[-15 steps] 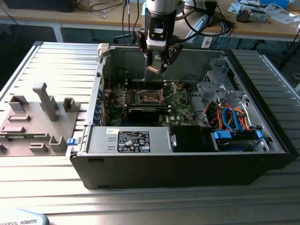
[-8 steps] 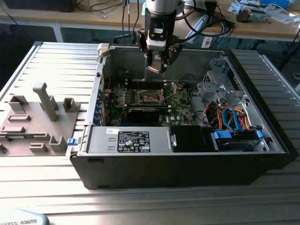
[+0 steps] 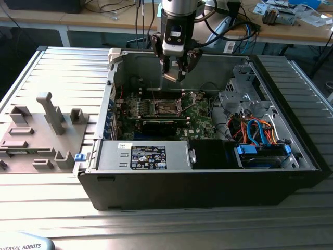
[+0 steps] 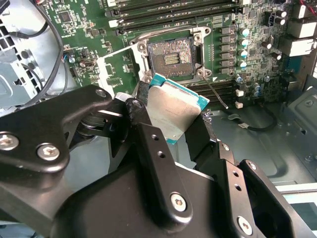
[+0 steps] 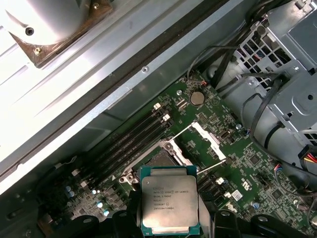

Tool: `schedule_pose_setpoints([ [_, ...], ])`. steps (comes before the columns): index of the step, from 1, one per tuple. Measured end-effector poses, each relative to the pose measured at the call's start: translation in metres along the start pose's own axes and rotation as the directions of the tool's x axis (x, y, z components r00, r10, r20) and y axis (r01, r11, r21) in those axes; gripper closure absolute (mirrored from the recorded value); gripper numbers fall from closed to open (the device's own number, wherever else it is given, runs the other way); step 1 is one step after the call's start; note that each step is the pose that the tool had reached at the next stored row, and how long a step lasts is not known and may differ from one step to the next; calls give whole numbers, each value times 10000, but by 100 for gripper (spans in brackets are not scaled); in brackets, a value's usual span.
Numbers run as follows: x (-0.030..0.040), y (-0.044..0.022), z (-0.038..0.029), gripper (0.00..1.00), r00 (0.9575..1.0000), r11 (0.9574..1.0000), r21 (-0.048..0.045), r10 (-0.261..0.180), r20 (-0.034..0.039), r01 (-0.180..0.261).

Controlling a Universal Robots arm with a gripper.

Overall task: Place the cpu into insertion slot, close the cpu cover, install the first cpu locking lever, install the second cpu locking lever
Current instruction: 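Place the cpu into insertion slot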

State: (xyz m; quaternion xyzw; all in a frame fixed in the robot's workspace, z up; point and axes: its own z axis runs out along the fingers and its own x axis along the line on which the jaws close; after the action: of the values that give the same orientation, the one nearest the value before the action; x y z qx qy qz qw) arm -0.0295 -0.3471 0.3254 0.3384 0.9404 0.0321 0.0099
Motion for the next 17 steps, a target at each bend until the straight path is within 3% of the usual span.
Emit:
schedule_pose_setpoints([
  [17,0,0,0,46,10000,10000,12,69,15,-69],
])
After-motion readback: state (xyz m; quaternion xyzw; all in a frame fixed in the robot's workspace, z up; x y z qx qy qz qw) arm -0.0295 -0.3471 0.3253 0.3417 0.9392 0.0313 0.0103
